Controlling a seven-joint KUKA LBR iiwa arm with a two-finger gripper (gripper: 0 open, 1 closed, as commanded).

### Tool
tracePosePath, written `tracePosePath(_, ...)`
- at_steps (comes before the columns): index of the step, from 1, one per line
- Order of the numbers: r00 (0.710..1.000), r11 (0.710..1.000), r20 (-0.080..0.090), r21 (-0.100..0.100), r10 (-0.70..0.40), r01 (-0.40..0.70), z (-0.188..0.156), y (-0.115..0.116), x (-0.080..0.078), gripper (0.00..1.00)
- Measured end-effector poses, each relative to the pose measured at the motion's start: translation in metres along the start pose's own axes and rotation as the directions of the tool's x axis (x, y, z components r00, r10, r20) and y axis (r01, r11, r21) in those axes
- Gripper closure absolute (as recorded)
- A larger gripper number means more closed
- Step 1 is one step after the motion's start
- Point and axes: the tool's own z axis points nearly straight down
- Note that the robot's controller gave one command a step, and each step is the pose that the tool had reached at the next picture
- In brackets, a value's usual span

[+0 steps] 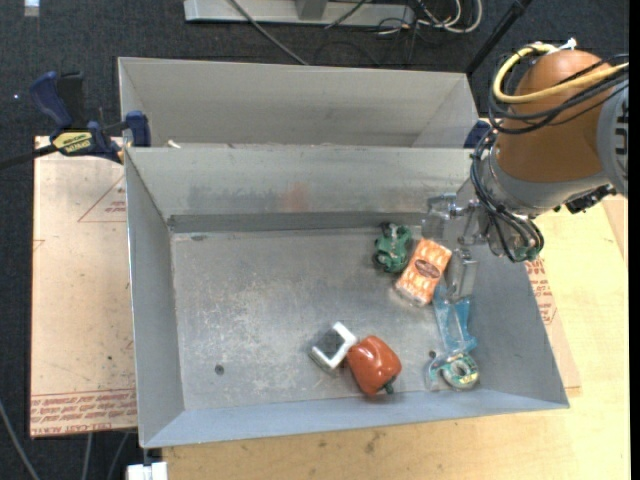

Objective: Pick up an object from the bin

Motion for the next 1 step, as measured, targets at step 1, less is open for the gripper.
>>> tracePosePath(1,0.991,0.991,0.004,0.000,-0.132,0.132,0.0457,-0.0182,-0.0128,0.00)
